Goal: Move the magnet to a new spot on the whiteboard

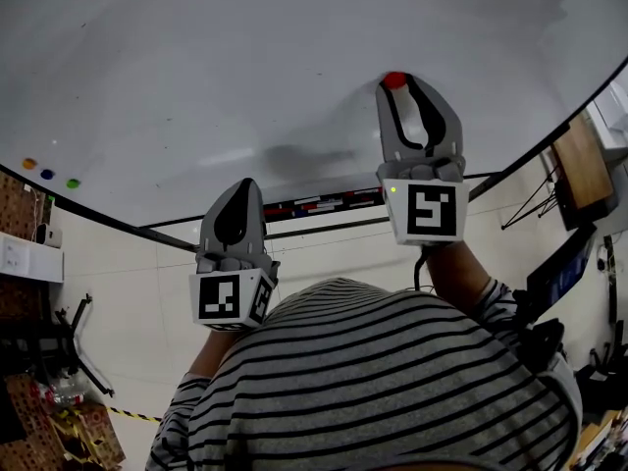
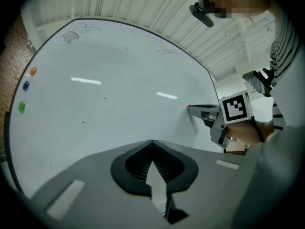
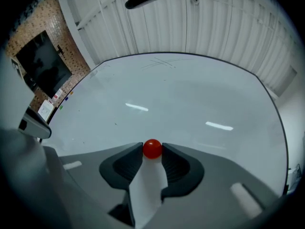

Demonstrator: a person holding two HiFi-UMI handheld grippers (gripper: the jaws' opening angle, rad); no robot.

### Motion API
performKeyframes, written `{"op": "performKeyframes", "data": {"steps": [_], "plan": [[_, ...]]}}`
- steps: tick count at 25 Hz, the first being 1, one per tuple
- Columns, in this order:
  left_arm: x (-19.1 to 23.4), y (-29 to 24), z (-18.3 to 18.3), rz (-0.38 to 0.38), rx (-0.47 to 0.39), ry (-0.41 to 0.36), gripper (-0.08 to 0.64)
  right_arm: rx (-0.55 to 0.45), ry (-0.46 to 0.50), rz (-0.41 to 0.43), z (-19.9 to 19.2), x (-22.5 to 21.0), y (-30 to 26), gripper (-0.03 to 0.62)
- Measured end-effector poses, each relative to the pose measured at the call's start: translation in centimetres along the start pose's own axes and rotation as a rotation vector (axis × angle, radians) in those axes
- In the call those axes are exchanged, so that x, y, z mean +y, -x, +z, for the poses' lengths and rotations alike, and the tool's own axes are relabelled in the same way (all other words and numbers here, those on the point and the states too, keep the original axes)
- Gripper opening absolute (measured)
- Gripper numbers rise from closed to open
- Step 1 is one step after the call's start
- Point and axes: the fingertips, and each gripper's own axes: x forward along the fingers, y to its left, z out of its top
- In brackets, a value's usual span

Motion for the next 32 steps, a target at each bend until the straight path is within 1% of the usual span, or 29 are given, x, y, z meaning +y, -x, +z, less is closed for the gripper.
{"op": "performKeyframes", "data": {"steps": [5, 7, 9, 11, 15, 18, 22, 26, 32], "plan": [[-0.8, 0.2, -0.2, -0.018, 0.002, 0.002, 0.015, -0.003, 0.005, 0.002, -0.1, -0.1, 0.4, 0.123], [-1.5, 0.6, -0.1, -0.018, 0.007, -0.005, 0.015, -0.004, -0.019, 0.007, 0.2, -0.3, 1.5, 0.123], [-2.7, 1.1, 0.3, -0.022, -0.005, -0.015, 0.015, -0.005, -0.058, 0.018, 0.8, -0.4, 3.2, 0.123], [-4.2, 1.8, 0.4, -0.029, -0.011, -0.019, 0.015, -0.006, -0.106, 0.046, 1.2, -0.6, 5.5, 0.108], [-8.2, 3.8, 0.6, -0.033, -0.018, -0.014, 0.015, 0.034, -0.213, 0.104, 1.4, -1.3, 11.1, 0.035], [-11.7, 5.8, 0.8, -0.038, -0.034, -0.020, 0.015, 0.064, -0.285, 0.131, 1.6, -2.2, 15.4, 0.002], [-16.5, 9.2, 0.6, -0.031, -0.036, -0.022, 0.015, 0.106, -0.341, 0.168, 1.5, -3.0, 21.3, 0.002], [-20.4, 12.4, 0.2, -0.015, -0.024, -0.015, 0.015, 0.140, -0.357, 0.196, 1.4, -3.7, 26.2, 0.002], [-23.2, 16.3, 0.6, 0.002, -0.024, -0.017, 0.015, 0.228, -0.399, 0.202, 1.1, -4.0, 31.5, 0.002]]}}
